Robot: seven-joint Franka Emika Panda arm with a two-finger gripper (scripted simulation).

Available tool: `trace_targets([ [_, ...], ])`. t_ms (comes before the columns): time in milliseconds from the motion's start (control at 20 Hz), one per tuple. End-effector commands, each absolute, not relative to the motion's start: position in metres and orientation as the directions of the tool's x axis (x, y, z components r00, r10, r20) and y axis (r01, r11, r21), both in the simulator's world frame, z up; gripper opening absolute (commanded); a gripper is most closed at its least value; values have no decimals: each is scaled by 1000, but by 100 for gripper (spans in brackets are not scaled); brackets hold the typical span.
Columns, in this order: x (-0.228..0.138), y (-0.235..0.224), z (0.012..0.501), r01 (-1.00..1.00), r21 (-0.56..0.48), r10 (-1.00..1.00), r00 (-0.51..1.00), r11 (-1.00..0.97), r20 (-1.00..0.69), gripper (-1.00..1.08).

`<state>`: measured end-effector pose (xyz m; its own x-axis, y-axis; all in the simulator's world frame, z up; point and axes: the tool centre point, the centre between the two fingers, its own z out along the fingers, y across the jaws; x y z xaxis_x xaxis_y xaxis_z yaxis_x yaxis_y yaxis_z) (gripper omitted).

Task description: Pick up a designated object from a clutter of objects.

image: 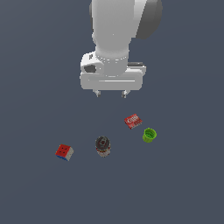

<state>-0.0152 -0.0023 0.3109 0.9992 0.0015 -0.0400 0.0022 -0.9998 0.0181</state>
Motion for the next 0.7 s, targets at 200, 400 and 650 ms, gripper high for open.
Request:
trace_targets([
  [200, -13, -11, 313, 0, 26, -1, 1000, -1000, -31, 100],
  [400, -10, -28, 317, -5, 41, -6, 1000, -999, -15, 100],
  [650, -10, -29, 317, -5, 41, -6, 1000, -999, -15, 100],
])
